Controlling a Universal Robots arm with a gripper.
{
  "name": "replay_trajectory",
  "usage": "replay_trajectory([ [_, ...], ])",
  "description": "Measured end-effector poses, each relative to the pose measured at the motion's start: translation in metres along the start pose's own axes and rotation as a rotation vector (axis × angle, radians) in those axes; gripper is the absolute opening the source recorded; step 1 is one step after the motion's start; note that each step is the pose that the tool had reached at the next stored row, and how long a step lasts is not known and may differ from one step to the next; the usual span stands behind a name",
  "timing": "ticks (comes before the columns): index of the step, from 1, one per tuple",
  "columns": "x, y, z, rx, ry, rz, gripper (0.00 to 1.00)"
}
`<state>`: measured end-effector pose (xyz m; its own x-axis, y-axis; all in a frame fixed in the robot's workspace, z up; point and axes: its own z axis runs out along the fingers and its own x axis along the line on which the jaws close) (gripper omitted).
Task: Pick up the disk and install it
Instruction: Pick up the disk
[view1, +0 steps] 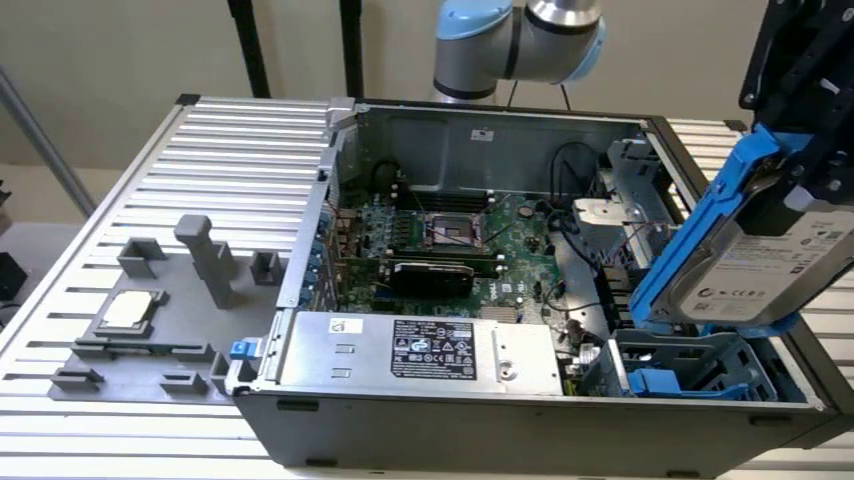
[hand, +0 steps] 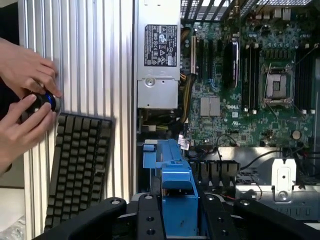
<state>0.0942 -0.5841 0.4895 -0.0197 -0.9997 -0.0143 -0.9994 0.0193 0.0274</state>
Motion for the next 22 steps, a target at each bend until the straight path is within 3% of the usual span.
replay_trajectory([
  [5, 0.0039, -0.0112, 0.0051, 0.0000, -0.0001, 0.000, 0.00],
  [22, 0.0039, -0.0115, 0.0052, 0.0000, 0.0001, 0.000, 0.00],
])
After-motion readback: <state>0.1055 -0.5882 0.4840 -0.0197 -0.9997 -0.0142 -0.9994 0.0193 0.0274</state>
